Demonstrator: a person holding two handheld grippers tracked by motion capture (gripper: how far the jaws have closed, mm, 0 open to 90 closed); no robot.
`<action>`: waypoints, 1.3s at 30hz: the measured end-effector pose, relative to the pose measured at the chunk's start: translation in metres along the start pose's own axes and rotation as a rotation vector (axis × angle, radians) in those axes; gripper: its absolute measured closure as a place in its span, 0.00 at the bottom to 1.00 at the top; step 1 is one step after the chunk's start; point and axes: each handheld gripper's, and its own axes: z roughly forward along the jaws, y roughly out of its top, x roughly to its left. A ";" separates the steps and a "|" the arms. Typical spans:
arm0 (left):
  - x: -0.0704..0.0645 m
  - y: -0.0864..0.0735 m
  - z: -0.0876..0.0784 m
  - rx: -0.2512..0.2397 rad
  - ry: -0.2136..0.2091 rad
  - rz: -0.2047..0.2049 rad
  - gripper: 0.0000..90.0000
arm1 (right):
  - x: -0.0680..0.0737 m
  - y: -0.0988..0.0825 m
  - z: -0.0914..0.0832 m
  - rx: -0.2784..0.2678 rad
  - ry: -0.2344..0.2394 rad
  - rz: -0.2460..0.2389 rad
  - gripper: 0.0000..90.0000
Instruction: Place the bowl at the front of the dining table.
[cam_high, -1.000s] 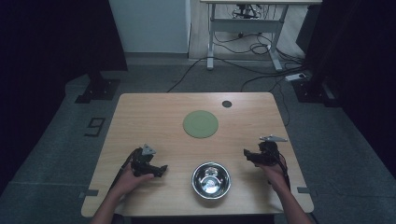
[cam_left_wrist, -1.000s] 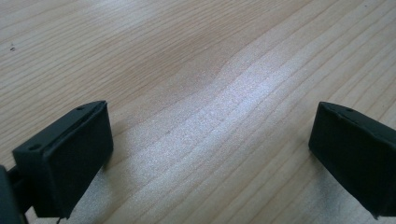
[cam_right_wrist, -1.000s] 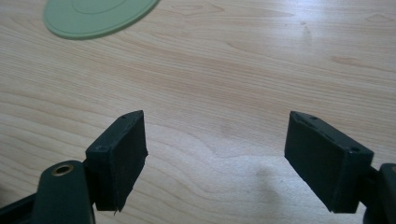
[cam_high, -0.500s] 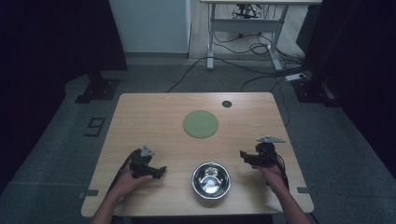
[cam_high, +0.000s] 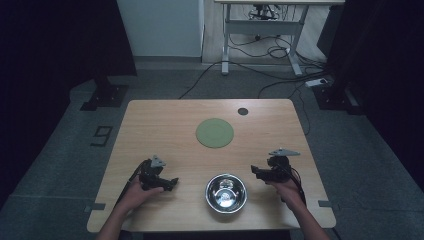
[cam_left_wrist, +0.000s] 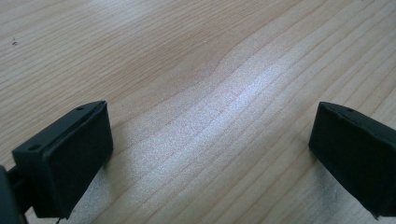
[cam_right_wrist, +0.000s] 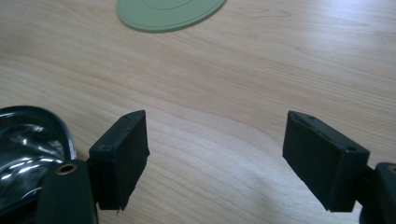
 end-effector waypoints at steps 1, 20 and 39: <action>0.000 0.000 0.000 0.000 0.000 0.000 0.00 | 0.004 0.000 0.001 0.009 0.012 -0.010 0.25; 0.001 0.003 0.003 -0.004 -0.002 -0.001 0.00 | 0.031 -0.003 0.002 0.031 0.063 -0.087 0.25; 0.001 0.003 0.003 -0.005 -0.001 -0.001 0.00 | 0.053 -0.006 0.006 0.060 0.117 -0.137 0.25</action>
